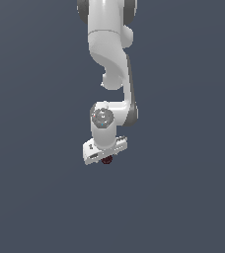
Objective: Pick up the object and move it to a goal position.
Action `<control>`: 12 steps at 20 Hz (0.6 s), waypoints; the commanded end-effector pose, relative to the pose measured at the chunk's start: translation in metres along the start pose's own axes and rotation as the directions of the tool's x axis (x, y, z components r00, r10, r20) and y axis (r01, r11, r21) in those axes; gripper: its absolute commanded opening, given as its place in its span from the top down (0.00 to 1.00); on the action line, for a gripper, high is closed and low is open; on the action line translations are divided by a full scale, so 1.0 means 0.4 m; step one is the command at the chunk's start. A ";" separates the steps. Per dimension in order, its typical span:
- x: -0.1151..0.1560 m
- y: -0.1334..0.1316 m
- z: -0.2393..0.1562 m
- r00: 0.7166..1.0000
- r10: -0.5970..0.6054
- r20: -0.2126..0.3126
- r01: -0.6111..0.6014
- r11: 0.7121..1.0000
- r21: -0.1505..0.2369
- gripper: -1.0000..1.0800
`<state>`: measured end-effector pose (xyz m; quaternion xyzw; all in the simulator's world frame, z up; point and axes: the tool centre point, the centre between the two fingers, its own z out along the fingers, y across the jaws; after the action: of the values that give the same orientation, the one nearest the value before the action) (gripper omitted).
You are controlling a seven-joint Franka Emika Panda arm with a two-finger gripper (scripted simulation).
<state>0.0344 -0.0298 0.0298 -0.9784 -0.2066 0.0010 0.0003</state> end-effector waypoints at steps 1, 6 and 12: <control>0.003 0.002 0.003 1.000 0.000 -0.002 0.000 1.000 -0.001 0.04; 0.003 0.002 0.003 1.000 0.000 -0.002 0.000 1.000 -0.001 1.00; 0.002 0.002 0.003 1.000 0.001 -0.001 -0.001 1.000 -0.001 1.00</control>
<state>0.0353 -0.0306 0.0286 -0.9785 -0.2063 0.0005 -0.0001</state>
